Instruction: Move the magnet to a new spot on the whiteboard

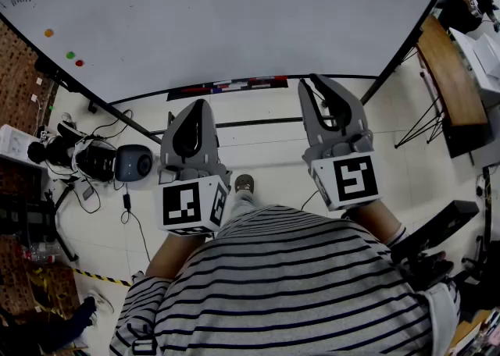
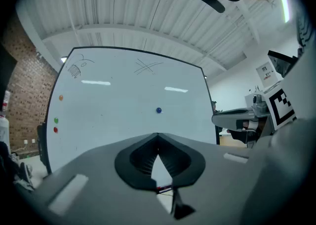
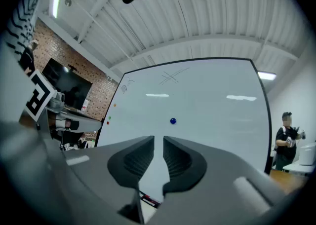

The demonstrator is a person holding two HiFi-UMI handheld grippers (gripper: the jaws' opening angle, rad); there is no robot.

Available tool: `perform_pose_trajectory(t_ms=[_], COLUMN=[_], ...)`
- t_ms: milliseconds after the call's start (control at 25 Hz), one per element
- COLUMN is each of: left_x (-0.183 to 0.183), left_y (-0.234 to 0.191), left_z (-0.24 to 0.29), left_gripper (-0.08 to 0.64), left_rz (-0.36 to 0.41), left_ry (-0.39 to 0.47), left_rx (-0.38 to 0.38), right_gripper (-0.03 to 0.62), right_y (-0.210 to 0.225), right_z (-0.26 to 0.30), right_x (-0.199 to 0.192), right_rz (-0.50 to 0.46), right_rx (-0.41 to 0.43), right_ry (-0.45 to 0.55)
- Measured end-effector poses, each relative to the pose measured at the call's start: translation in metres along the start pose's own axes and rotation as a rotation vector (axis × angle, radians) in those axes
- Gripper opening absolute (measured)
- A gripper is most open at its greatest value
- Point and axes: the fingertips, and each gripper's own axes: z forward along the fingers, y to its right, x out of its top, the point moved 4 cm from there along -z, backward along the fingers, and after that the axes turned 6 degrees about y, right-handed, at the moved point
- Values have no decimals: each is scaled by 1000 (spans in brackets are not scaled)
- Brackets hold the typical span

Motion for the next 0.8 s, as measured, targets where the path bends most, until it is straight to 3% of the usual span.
perform_pose_trajectory(t_ms=[480, 800], left_x=[4, -2], left_y=[-91, -138], left_z=[119, 168], left_gripper=[15, 15], left_rz=[-25, -48], left_ry=[38, 49], left_rx=[-84, -97], right_gripper=[159, 169], right_y=[29, 42], right_z=[186, 256], right_x=[-4, -18], right_rz=[-180, -244], right_rx=[-109, -208], right_ry=[26, 11])
